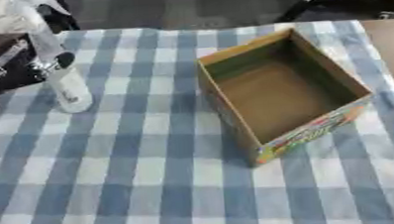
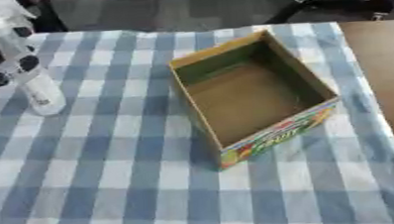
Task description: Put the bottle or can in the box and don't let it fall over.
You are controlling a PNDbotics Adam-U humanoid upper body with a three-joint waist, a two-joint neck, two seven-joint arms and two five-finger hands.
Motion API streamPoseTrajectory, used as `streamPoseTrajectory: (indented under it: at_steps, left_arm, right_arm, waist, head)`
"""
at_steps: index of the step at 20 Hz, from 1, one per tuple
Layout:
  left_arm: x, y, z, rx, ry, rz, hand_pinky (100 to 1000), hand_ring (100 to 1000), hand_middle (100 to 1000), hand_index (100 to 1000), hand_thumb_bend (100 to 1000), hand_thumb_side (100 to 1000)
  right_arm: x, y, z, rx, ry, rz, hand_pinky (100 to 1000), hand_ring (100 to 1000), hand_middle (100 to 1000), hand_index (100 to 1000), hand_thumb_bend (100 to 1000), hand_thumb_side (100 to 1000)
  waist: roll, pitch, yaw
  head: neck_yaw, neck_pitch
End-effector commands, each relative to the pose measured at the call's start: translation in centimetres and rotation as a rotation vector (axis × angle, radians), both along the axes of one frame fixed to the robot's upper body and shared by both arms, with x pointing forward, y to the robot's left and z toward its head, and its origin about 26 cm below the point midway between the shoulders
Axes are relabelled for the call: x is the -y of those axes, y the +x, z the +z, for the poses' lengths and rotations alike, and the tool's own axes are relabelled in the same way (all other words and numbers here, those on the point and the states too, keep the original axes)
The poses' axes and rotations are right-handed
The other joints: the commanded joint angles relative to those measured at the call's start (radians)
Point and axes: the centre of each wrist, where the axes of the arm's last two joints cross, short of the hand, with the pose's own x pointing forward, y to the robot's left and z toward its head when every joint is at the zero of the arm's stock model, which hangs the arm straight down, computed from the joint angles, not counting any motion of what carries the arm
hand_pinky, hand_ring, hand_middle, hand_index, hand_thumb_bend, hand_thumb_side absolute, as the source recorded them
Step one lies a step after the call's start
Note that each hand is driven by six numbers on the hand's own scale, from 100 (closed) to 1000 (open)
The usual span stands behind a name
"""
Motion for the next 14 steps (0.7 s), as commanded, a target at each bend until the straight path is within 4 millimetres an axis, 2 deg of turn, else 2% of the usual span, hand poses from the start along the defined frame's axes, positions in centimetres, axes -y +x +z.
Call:
streamPoseTrajectory:
  at_steps: [1,14]
  left_arm:
    - [-0.9,-0.4,1.9,0.036,0.042,0.033,1000,886,957,984,460,574]
    - [-0.9,-0.3,0.8,0.018,0.06,0.068,1000,887,956,985,472,563]
  right_arm:
    - [0.3,0.0,0.7,0.014,-0.02,0.001,829,974,1000,1000,100,740]
    - [0.2,0.0,0.5,0.012,-0.016,0.001,830,974,1000,1000,100,743]
  waist:
    - [0.001,-0.012,-0.001]
    - [-0.002,-0.007,-0.001]
  head:
    - [0.004,-0.014]
    - [0.009,-0.017]
